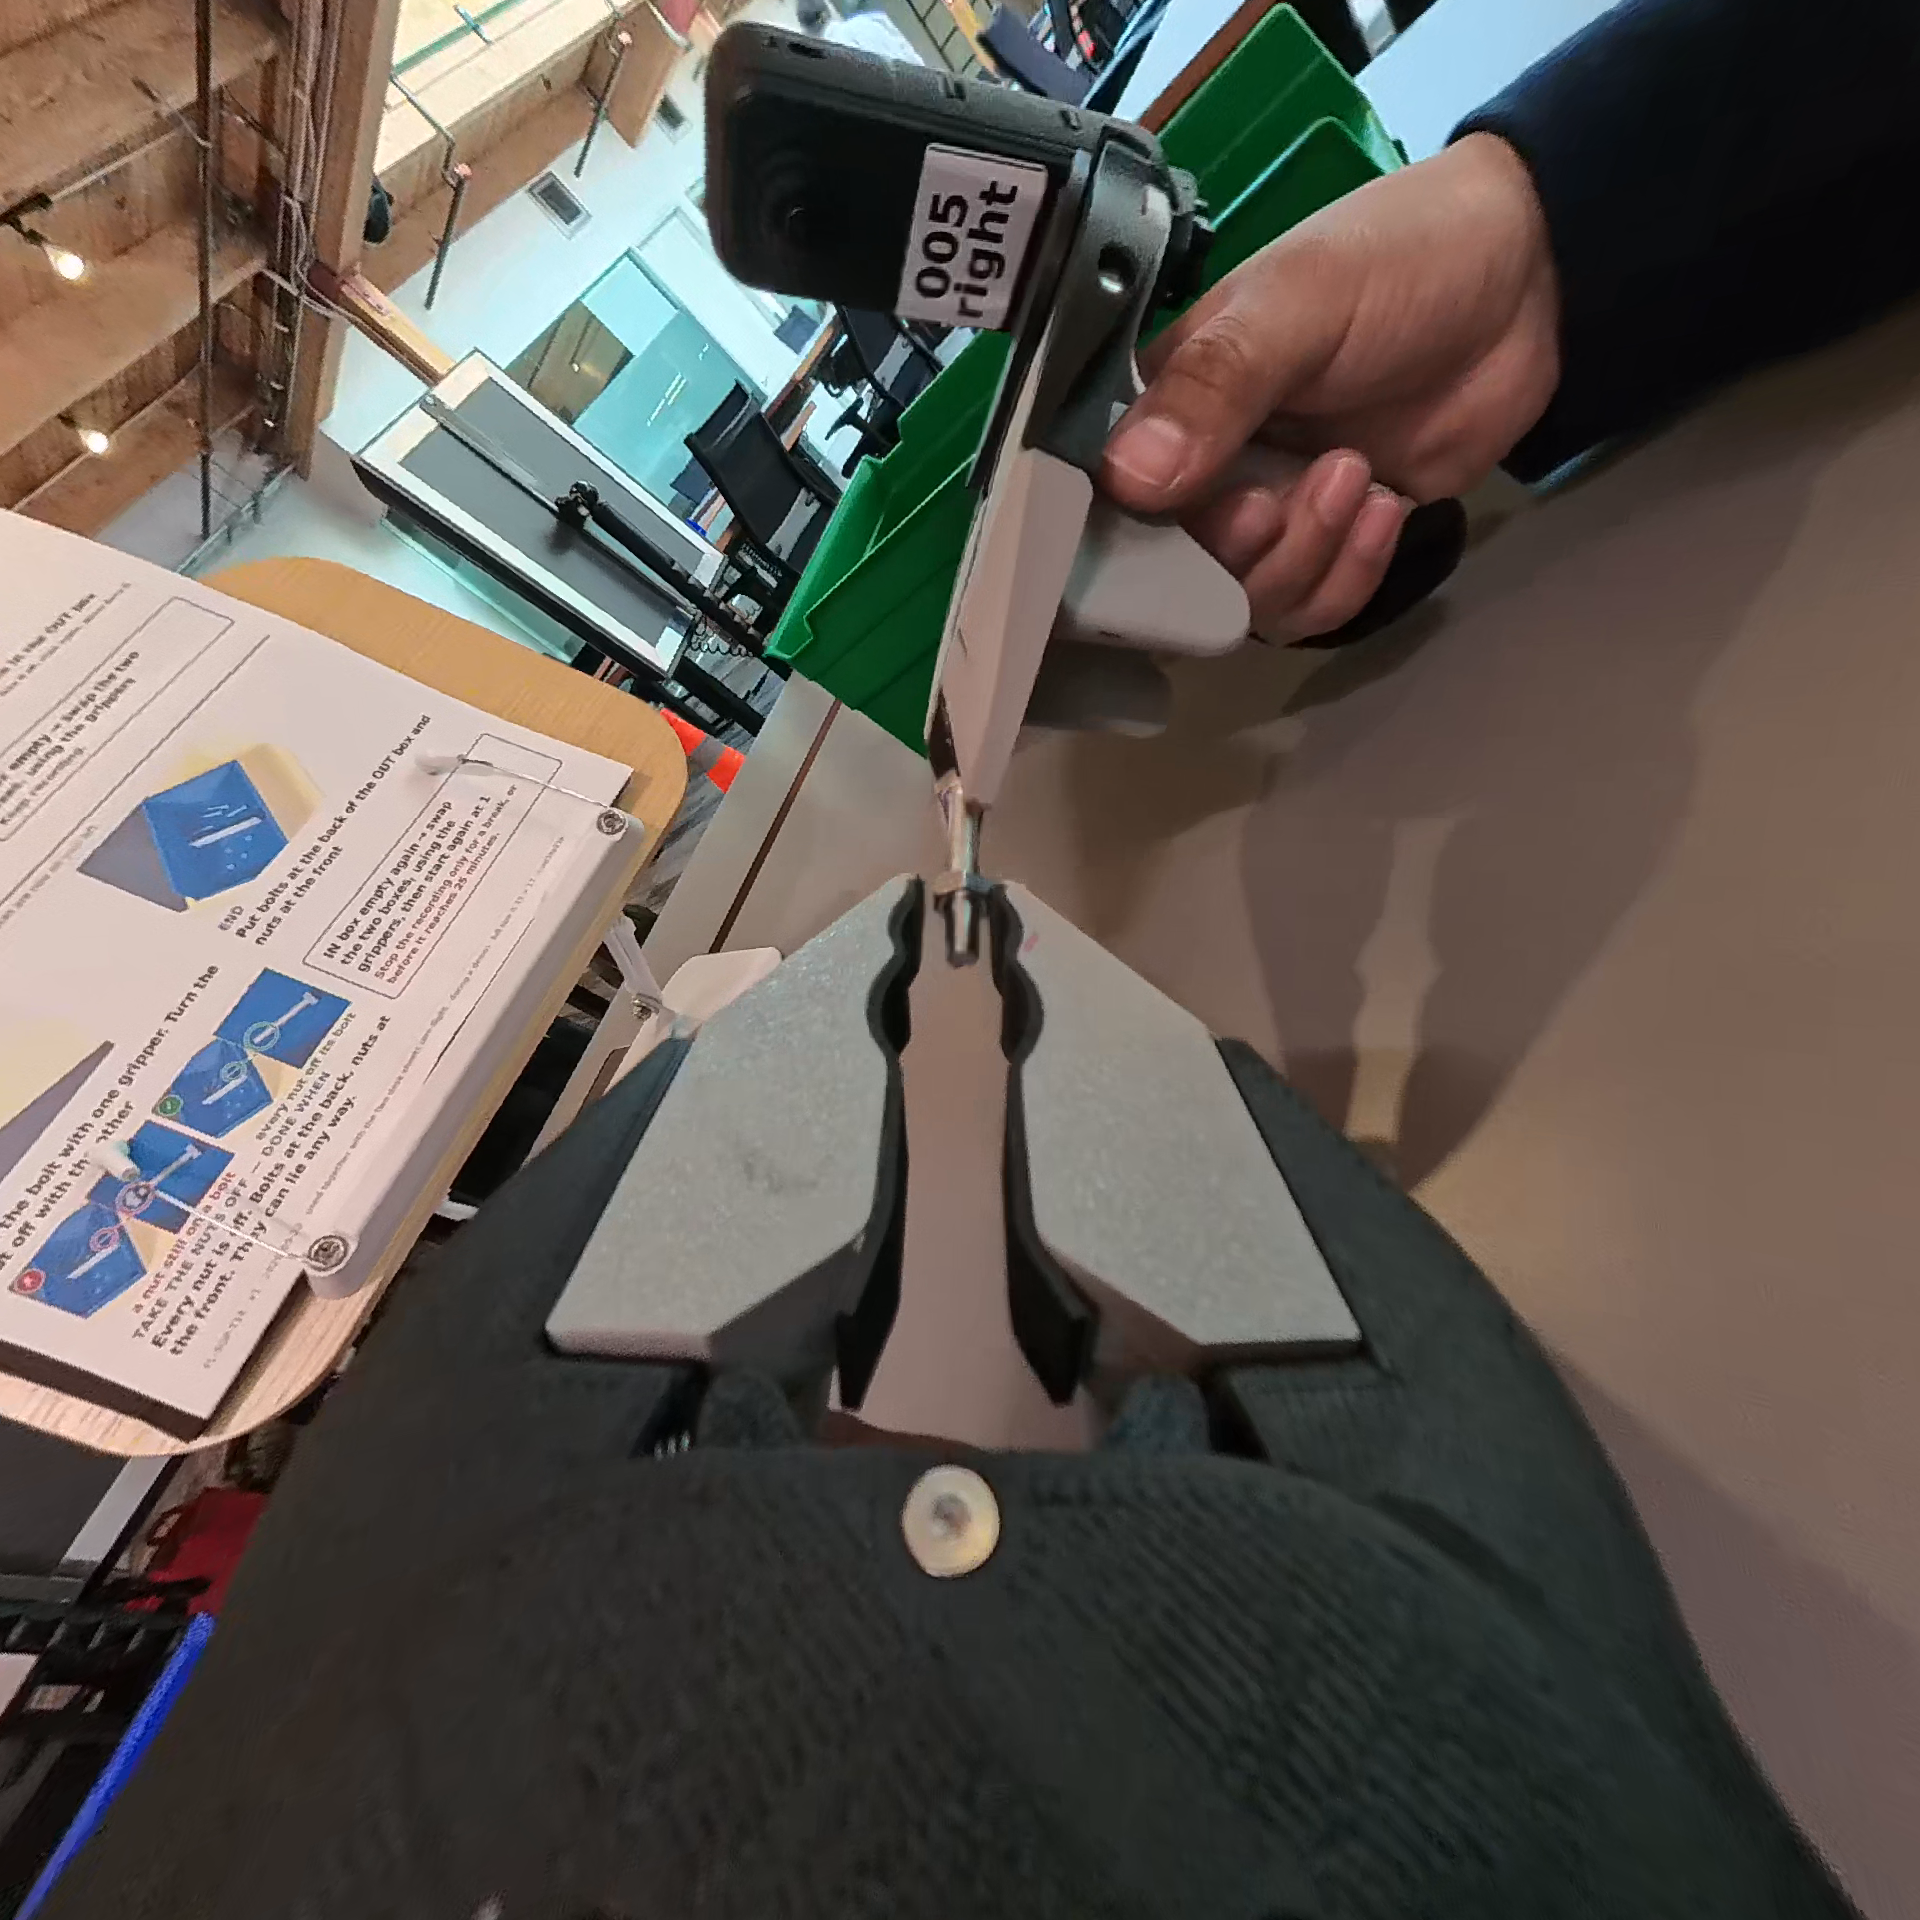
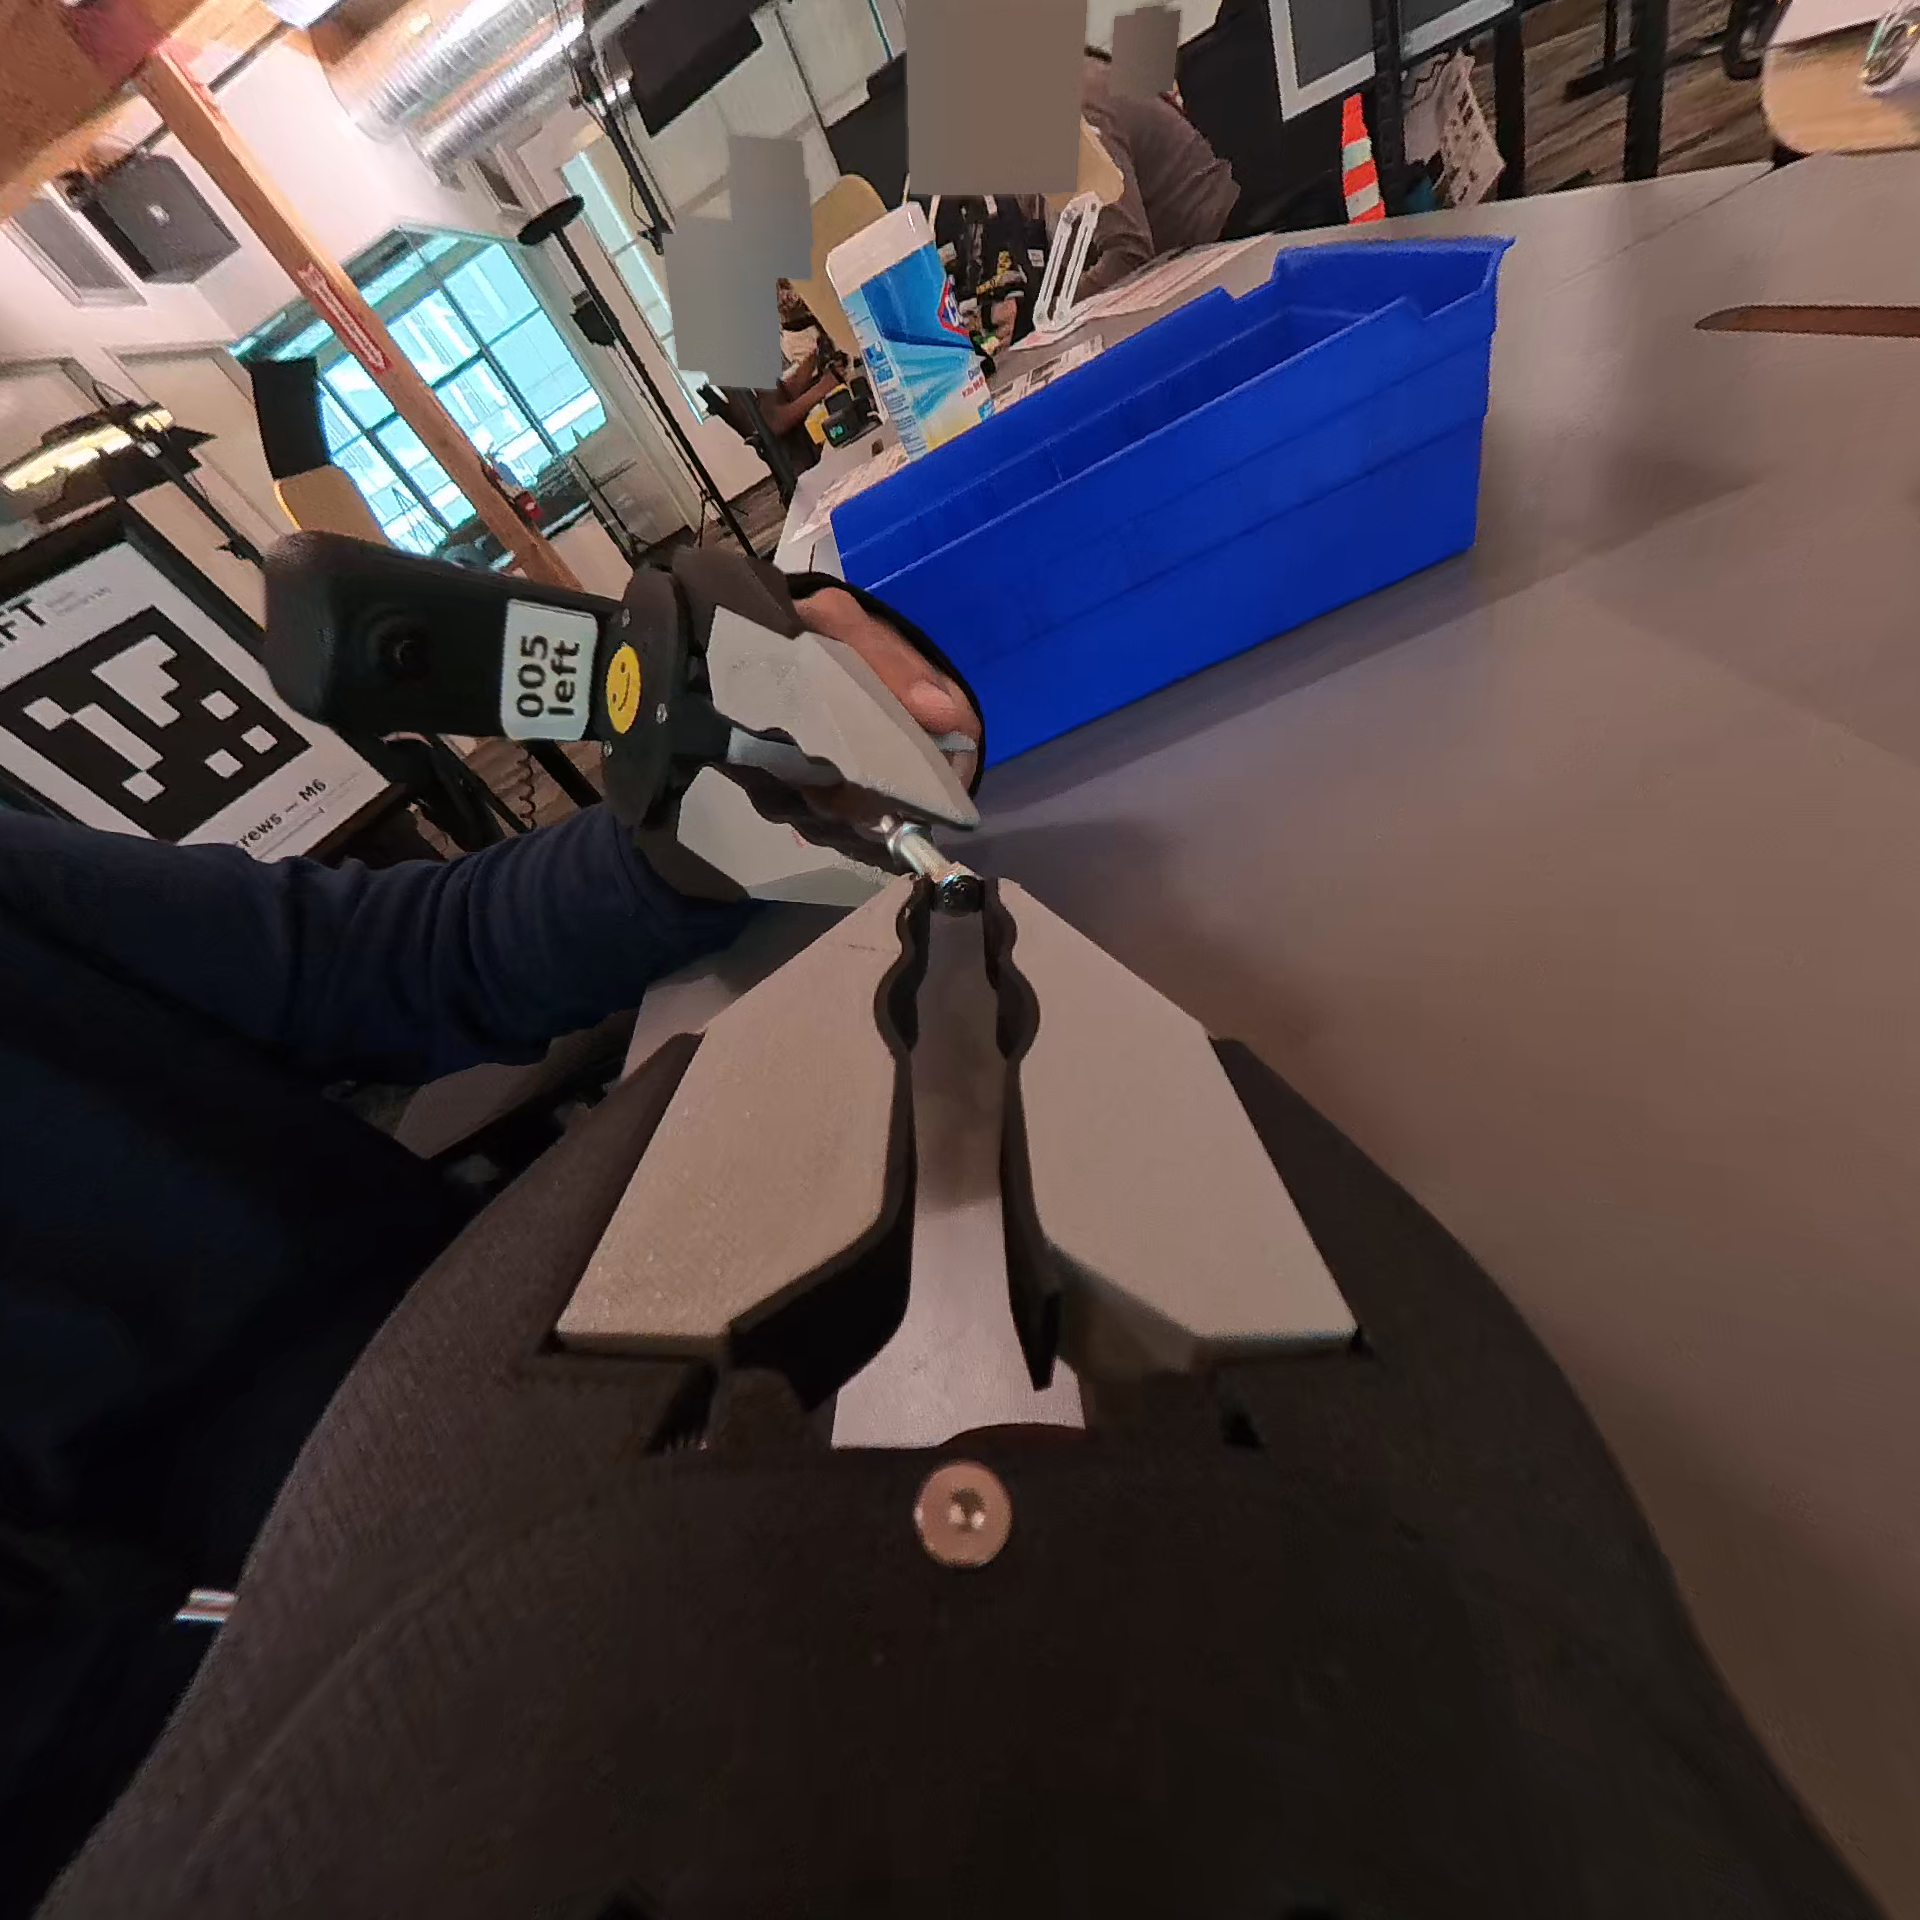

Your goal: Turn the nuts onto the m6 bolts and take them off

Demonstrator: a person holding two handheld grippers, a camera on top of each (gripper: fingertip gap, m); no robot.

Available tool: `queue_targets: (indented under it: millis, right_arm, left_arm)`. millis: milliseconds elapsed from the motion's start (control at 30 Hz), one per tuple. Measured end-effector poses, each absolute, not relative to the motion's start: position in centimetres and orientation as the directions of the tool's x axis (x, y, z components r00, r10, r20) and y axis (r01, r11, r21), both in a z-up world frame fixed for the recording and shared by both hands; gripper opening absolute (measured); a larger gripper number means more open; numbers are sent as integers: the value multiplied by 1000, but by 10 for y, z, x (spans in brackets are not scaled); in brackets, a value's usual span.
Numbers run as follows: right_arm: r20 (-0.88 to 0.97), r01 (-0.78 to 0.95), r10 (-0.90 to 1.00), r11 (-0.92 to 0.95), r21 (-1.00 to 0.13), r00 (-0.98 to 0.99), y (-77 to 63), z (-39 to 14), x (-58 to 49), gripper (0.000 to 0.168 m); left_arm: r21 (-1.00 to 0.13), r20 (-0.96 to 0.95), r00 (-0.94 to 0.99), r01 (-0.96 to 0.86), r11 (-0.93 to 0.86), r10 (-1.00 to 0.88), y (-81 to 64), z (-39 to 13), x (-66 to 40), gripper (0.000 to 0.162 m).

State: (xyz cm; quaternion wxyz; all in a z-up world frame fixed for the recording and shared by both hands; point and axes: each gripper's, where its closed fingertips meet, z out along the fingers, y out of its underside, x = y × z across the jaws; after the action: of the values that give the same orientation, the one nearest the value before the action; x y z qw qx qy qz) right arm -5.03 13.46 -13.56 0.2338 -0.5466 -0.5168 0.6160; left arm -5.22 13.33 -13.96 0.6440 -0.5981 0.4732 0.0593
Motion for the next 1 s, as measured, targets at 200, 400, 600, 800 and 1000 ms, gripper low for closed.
queue_targets:
  millis: [200,400,600,800,1000]
  right_arm:
    - [-509,189,789,-473,-861,-345,142,-113,-42,6]
    - [-540,198,739,-505,-840,-403,132,-108,-43,6]
    - [-578,207,685,-549,-810,-445,124,-108,-47,6]
    - [-627,206,605,-618,-758,-491,122,-103,-47,6]
    - [-678,274,536,-645,-713,-503,112,-112,-54,6]
  left_arm:
    - [-728,-660,567,-644,235,-493,138,-144,-62,19]
    - [-769,-631,611,-570,288,-477,136,-131,-54,14]
    - [-809,-588,637,-479,341,-498,128,-117,-46,0]
    - [-833,-553,658,-421,359,-511,124,-108,-43,3]
    - [-836,-548,637,-409,365,-543,120,-110,-36,10]
